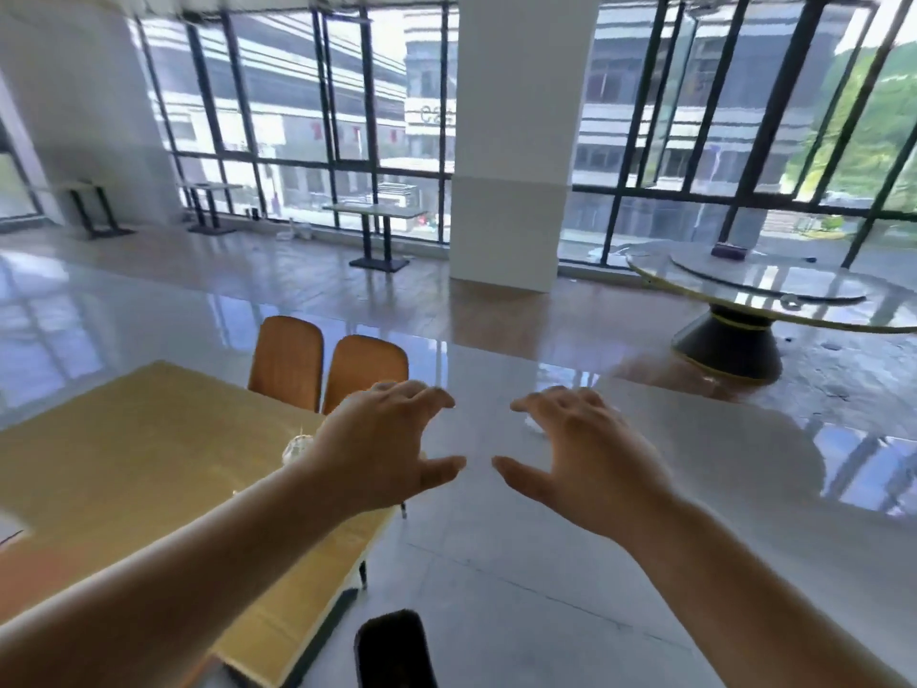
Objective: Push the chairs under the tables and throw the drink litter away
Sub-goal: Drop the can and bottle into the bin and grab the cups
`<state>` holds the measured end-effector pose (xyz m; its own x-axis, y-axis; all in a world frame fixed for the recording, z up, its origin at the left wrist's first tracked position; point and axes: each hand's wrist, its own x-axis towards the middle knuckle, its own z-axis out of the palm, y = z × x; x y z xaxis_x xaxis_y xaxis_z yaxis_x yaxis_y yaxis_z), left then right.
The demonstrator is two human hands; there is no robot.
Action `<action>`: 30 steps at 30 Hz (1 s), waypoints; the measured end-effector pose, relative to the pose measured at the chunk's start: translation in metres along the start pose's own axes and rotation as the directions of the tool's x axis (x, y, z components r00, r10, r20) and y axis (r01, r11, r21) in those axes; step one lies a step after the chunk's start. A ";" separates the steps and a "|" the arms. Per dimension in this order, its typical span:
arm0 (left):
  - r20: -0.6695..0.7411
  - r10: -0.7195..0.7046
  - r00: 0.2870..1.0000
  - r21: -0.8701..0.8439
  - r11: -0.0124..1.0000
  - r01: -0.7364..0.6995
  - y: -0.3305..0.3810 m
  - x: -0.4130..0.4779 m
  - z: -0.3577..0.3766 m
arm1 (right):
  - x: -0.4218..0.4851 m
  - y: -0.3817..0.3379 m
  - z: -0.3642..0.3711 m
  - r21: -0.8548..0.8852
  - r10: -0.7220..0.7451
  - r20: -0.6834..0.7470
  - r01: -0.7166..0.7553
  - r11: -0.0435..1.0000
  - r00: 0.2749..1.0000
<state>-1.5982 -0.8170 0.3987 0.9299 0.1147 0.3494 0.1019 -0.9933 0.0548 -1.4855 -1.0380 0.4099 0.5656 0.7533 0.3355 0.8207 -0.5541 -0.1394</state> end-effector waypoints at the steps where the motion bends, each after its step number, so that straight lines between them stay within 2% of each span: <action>1: 0.001 -0.047 0.999 0.003 0.999 0.047 -0.012 0.001 0.007 | 0.018 0.002 0.014 0.018 -0.047 0.004 0.047 0.999 0.999; 7: 0.016 -0.322 0.947 0.015 0.947 0.321 -0.098 0.019 0.068 | 0.137 0.010 0.108 0.046 -0.295 0.121 0.291 0.956 0.948; 11: 0.054 -0.502 0.863 -0.056 0.861 0.505 -0.146 0.039 0.095 | 0.216 0.020 0.137 0.090 -0.381 0.225 0.370 0.925 0.897; 17: 0.004 -0.650 0.760 -0.072 0.757 0.649 -0.181 0.084 0.115 | 0.322 0.023 0.149 0.164 -0.520 0.125 0.499 0.851 0.845; 22: 0.029 -0.762 0.647 -0.015 0.647 0.763 -0.191 0.102 0.131 | 0.387 0.028 0.194 0.273 -0.621 0.090 0.581 0.767 0.778; 25: 0.055 -0.846 0.530 0.082 0.533 0.842 -0.198 0.104 0.137 | 0.427 0.034 0.242 0.361 -0.681 0.102 0.611 0.705 0.725; 30: -0.002 -0.969 0.246 0.189 0.241 0.952 -0.192 0.113 0.148 | 0.485 0.045 0.322 0.526 -0.800 0.149 0.638 0.562 0.582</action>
<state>-1.4605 -0.6158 0.2894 0.1292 0.9910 0.0349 0.9766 -0.1332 0.1691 -1.1484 -0.5832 0.2662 -0.3152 0.9340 0.1681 0.8647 0.3556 -0.3548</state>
